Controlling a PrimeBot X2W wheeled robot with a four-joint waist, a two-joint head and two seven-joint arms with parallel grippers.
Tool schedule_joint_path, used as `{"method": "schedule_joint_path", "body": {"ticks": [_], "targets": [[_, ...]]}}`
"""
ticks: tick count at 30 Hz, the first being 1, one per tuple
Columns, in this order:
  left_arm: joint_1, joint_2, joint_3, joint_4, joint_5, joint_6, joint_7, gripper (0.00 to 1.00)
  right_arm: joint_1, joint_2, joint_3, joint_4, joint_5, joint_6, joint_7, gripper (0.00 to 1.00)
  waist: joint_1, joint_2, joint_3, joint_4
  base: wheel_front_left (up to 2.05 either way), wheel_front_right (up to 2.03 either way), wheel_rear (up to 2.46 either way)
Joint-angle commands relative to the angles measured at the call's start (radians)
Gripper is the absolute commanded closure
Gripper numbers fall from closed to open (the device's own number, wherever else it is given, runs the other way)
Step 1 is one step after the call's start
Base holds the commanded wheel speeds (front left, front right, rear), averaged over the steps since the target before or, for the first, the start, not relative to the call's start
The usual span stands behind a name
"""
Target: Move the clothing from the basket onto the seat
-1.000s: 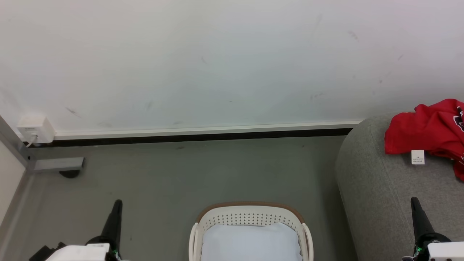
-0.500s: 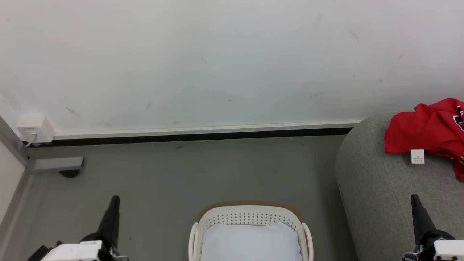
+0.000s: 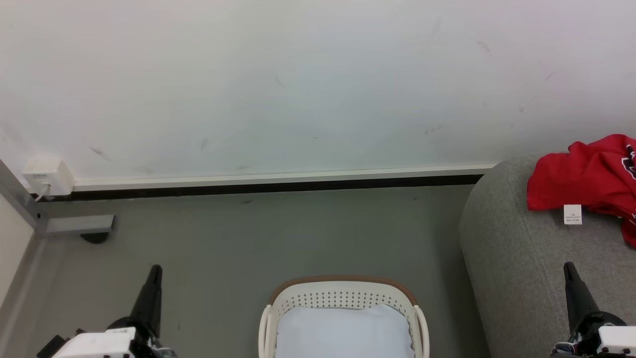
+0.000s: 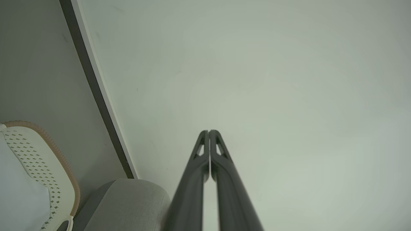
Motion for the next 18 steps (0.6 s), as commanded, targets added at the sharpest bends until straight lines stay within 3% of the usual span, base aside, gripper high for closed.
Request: {"method": "schedule_joint_path", "body": {"ticks": [1,18], "targets": [[-0.007,0.007,0.002,-0.001,-0.013,-0.004,0.005,1.0,-0.006,-0.007,-0.004,-0.005,0.001,-0.002,0.004,1.0,0.0,0.0,0.0,0.0,0.0,0.0,0.0],[-0.007,0.007,0.002,-0.001,-0.013,-0.004,0.005,1.0,-0.006,-0.006,-0.003,-0.005,0.001,-0.002,0.004,1.0,0.0,0.0,0.0,0.0,0.0,0.0,0.0]]}}
